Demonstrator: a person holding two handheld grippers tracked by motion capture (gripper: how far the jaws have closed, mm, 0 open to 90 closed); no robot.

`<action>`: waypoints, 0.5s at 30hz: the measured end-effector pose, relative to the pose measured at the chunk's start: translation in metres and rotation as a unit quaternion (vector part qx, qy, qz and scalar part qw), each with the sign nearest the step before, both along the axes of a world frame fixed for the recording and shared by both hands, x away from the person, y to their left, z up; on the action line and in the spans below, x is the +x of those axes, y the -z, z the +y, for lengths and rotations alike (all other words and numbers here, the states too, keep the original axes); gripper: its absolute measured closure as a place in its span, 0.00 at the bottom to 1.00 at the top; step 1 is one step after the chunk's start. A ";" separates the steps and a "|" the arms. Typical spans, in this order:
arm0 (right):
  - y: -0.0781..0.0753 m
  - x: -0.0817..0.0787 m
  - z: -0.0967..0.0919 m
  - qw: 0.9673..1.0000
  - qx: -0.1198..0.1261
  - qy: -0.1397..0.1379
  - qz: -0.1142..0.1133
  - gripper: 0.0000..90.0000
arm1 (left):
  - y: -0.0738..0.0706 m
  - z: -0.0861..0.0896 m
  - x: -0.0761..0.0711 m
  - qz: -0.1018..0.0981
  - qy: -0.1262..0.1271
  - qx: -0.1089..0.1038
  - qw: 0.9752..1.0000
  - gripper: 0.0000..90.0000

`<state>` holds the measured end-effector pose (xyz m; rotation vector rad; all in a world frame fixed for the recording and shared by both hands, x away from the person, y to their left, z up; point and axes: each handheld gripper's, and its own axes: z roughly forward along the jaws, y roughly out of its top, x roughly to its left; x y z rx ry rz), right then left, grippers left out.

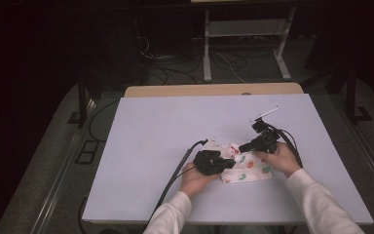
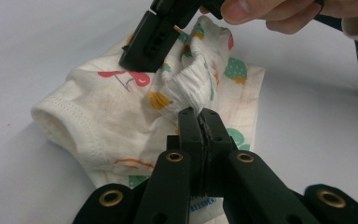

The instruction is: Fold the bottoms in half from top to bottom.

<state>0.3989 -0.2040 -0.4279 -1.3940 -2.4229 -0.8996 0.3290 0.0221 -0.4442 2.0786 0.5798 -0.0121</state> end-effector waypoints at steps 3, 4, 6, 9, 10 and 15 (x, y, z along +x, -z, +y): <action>0.001 0.001 -0.001 1.000 0.003 0.001 0.012 0.99 | 0.000 0.000 0.000 0.001 0.002 0.001 1.000 0.97; 0.001 0.001 -0.002 1.000 0.007 -0.001 0.014 0.99 | 0.000 0.000 0.000 0.003 0.003 0.001 1.000 0.97; 0.000 0.000 -0.004 1.000 0.011 0.001 0.020 0.99 | 0.000 0.000 0.000 0.010 0.005 -0.003 1.000 0.96; -0.002 -0.001 -0.006 1.000 0.013 -0.001 0.022 0.99 | -0.001 0.001 0.001 0.025 0.007 -0.013 1.000 0.91; -0.003 -0.002 -0.006 1.000 0.013 -0.002 0.022 0.99 | -0.001 0.002 0.001 0.031 0.006 -0.019 0.999 0.88; -0.006 -0.006 -0.008 1.000 0.016 -0.011 0.021 0.99 | -0.004 0.004 0.001 0.043 0.003 -0.029 0.999 0.75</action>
